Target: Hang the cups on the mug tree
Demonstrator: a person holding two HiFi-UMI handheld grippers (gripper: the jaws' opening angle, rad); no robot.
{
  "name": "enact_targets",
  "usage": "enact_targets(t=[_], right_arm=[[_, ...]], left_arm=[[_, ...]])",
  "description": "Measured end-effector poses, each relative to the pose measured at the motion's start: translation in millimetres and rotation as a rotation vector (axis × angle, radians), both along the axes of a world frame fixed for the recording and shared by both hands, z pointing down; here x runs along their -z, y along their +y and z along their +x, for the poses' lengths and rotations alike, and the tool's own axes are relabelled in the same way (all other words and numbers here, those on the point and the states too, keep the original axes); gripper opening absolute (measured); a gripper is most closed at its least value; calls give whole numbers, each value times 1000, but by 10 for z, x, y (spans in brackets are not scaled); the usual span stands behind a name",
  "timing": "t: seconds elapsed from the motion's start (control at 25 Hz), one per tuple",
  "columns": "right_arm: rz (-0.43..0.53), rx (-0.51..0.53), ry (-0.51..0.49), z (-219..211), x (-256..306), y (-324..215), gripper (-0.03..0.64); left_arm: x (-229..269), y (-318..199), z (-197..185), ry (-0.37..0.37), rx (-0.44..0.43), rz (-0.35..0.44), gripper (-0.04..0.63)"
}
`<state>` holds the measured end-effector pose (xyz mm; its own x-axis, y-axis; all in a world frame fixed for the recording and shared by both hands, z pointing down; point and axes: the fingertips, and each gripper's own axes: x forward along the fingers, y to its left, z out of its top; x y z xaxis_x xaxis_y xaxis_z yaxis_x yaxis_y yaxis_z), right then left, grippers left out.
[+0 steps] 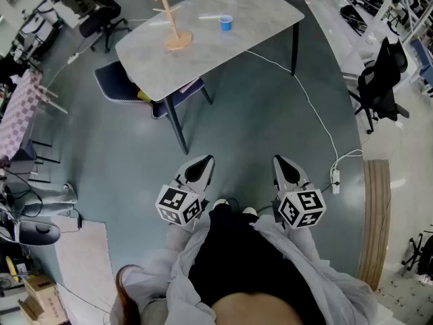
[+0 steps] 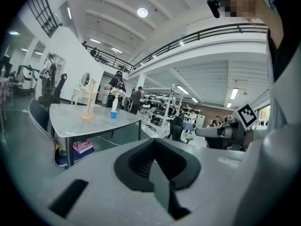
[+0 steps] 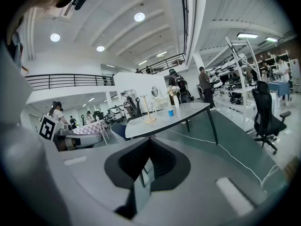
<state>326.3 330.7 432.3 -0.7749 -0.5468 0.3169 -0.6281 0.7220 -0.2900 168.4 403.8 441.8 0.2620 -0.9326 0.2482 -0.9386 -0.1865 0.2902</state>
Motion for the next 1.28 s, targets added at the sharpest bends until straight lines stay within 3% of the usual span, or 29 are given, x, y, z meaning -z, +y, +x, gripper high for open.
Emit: enact_targets(t=[0.52,0.68,0.8,0.84,1.28], right_arm=[[33,69,-44,473,51,109,11],[40,82,-96,535,122,113,69],[72,92,-110,551,161,104,268],[81,102,-104,542,156,101,287],[71,108,-50,301,-88,-394,287]], left_arm=[[29,150,743,5,53,25,-2],[77,184,824,-5,64,24,-2],[84,190,845,-10,75,27,-2],[81,183,840,-12,80,28,-2],[-146,-361,614,15,66,10,-2]])
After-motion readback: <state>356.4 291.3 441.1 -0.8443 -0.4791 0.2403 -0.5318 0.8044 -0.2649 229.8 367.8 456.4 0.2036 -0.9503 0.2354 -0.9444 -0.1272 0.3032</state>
